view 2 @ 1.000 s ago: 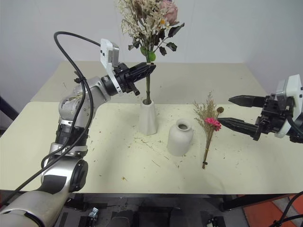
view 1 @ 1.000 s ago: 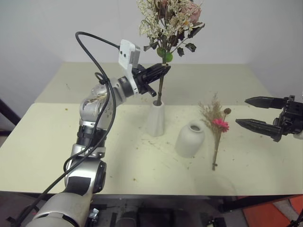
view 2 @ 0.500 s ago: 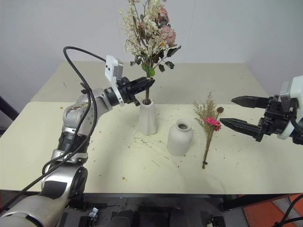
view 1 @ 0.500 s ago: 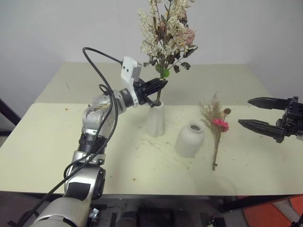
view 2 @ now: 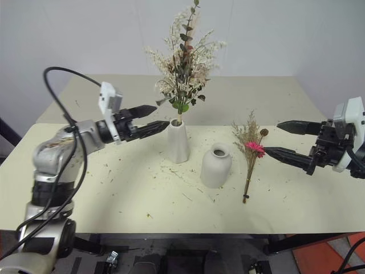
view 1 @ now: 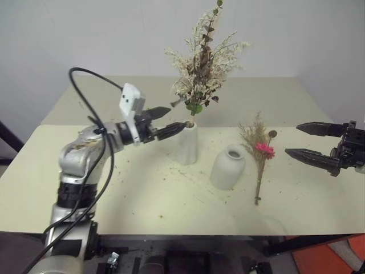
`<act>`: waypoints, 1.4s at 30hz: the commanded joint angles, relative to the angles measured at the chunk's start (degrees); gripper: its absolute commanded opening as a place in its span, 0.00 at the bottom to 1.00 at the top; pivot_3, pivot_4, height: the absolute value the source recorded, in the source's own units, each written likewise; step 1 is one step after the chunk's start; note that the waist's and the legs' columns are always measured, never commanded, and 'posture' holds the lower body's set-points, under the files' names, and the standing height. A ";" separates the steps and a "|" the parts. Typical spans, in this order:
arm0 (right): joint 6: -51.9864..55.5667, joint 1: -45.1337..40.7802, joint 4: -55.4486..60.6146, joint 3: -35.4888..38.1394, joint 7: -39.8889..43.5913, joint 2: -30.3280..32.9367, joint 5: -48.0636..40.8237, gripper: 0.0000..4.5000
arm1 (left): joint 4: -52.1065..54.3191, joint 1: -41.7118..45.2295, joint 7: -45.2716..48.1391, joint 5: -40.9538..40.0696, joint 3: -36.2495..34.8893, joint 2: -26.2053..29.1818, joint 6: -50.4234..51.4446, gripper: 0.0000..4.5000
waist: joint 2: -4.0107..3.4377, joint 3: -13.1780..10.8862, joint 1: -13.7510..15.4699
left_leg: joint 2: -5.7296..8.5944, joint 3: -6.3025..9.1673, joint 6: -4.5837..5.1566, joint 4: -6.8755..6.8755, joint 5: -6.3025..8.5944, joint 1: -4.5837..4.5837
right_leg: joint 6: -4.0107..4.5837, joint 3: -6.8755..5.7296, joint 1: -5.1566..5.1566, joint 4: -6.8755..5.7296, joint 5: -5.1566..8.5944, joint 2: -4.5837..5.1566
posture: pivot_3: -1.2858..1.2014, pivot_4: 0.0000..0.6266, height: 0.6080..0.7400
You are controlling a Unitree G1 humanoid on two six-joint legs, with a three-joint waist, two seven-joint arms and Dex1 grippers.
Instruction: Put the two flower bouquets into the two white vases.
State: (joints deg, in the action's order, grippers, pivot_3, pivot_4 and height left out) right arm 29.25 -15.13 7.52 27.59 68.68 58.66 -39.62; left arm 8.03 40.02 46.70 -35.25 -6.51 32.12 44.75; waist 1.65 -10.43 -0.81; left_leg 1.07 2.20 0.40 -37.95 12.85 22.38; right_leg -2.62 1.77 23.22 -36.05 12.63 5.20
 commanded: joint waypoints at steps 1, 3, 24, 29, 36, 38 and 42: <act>-0.91 -0.15 1.03 0.94 0.05 0.10 -0.61 1.00 | 5.25 -0.39 4.45 -5.40 -3.51 4.04 1.46 1.00 | 0.00 0.00 0.04 | -0.01 -0.01 0.00 0.00 0.00 0.00 | 0.00 0.00 0.00 0.00 0.00 -0.01 | 0.52 0.24 1.00; -0.59 0.18 0.86 0.36 -0.92 0.24 0.39 1.00 | 5.75 -0.71 8.40 -7.23 -3.94 6.77 1.15 1.00 | 0.00 0.00 0.09 | 0.00 -0.02 0.00 0.00 0.00 0.01 | 0.00 -0.01 0.01 0.02 0.00 -0.01 | 0.52 0.24 1.00; 60.84 -23.62 0.19 -23.68 -31.63 -0.08 3.13 1.00 | -2.06 3.85 32.19 -6.13 1.33 18.22 -4.84 1.00 | -0.01 -0.02 -0.16 | -0.02 -0.16 0.02 0.01 0.00 0.42 | 0.11 0.05 0.47 0.04 0.03 -0.04 | 0.52 0.24 1.00; 63.25 -29.93 -6.65 -31.57 -36.54 -3.50 5.05 1.00 | -1.52 2.46 33.76 -6.40 0.90 18.69 -5.12 1.00 | -0.02 -0.02 -0.21 | 0.01 -0.26 0.06 -0.04 -0.02 0.87 | 0.15 0.16 1.07 -0.17 -0.01 -0.05 | 0.52 0.24 1.00; 59.38 -34.65 -14.96 -37.98 -39.20 -9.39 11.85 1.00 | -0.02 0.54 33.81 -6.81 -0.26 19.19 -4.89 1.00 | -0.01 -0.02 -0.27 | 0.01 -0.33 0.08 -0.04 -0.01 0.89 | 0.12 0.19 1.09 -0.13 -0.04 -0.05 | 0.52 0.24 1.00; 58.33 -35.22 -16.83 -38.97 -39.78 -11.01 13.45 0.96 | 0.47 0.07 33.81 -7.12 -0.79 19.59 -4.65 1.00 | -0.01 -0.02 -0.28 | 0.01 -0.33 0.08 -0.04 -0.01 0.88 | 0.12 0.19 1.09 -0.15 -0.05 -0.06 | 0.52 0.24 1.00; 55.35 -34.00 -16.77 -40.12 -40.66 -12.54 16.45 0.74 | 1.47 -1.21 33.69 -7.80 -1.98 20.68 -4.20 1.00 | -0.02 -0.02 -0.34 | 0.00 -0.33 0.09 -0.05 -0.01 0.89 | 0.12 0.19 1.11 -0.15 -0.06 -0.07 | 0.52 0.24 1.00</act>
State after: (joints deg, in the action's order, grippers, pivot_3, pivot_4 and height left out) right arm 86.59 -48.91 -9.87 -12.94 28.98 45.79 -24.88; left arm 7.81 39.00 80.26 -41.84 -6.04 51.73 40.87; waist 1.64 -10.44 -1.15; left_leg 1.07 1.88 0.48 -37.99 12.84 23.27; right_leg -2.50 1.96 24.33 -36.20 12.58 5.13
